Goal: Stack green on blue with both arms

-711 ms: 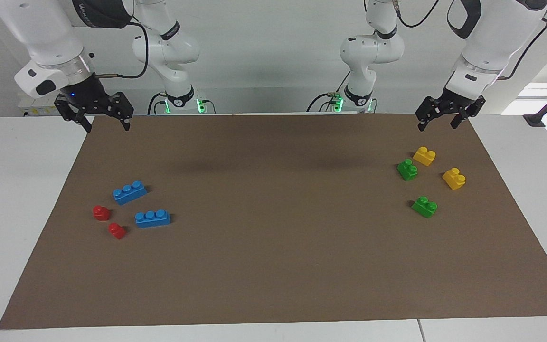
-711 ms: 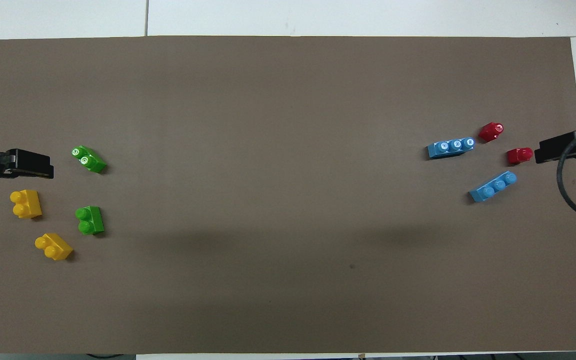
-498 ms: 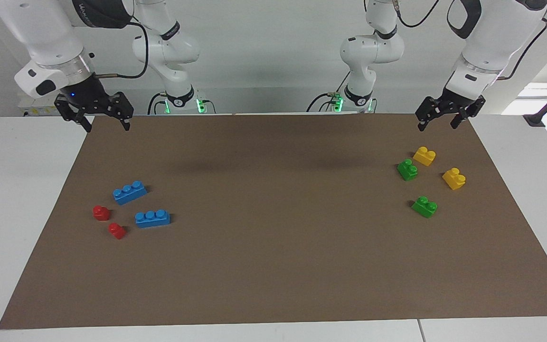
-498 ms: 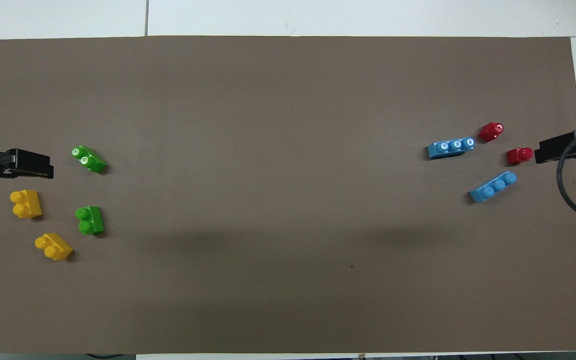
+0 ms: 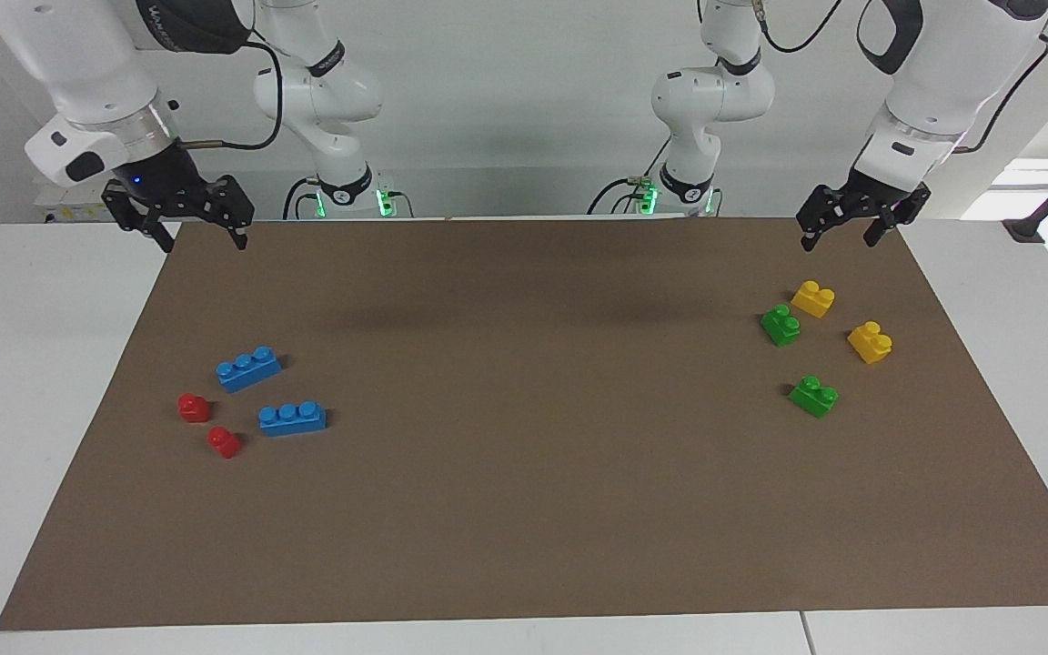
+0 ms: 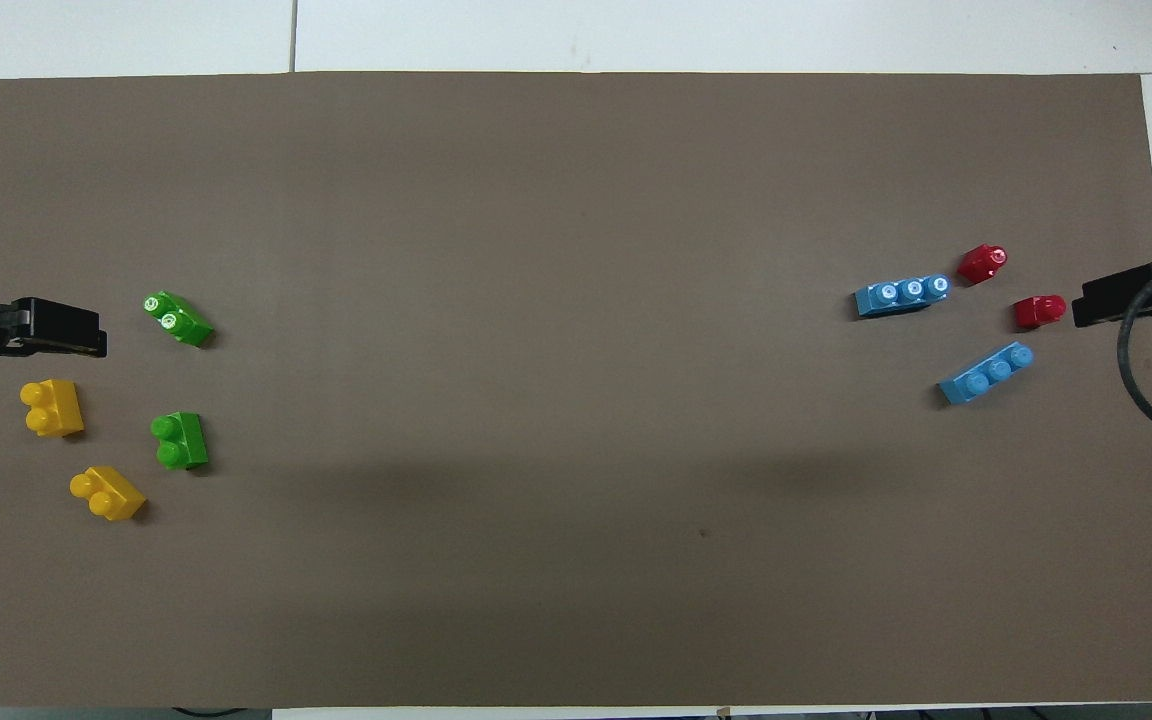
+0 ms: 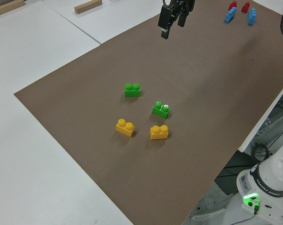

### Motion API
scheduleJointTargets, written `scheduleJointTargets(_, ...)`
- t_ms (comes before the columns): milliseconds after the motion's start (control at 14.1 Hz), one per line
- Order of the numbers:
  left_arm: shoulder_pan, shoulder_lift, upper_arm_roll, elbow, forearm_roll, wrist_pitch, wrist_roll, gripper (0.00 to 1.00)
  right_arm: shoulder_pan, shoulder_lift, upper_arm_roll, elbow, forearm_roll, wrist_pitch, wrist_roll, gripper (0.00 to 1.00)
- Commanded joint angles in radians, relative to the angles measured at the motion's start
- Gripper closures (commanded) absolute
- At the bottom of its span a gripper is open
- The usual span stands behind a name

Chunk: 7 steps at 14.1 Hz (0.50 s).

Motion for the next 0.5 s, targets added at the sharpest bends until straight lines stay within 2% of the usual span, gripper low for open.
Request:
scheduleJointTargets(0,0.003,-0.011,0.007,-0.015,0.013,0.01,-0.005,0.0,-0.003,-0.022,0.016,-0.022,-0.004,-0.009,-0.001,0.0)
scheduleJointTargets(213,0.023,-0.034,0.008,-0.06,0.011,0.036,-0.014,0.0,-0.005,-0.019,0.015,-0.021,-0.002,0.009,0.039,0.0)
scheduleJointTargets(427,0.025,-0.06,0.008,-0.122,0.01,0.095,-0.124,0.0,-0.005,-0.019,0.015,-0.026,-0.004,0.031,0.218,0.0)
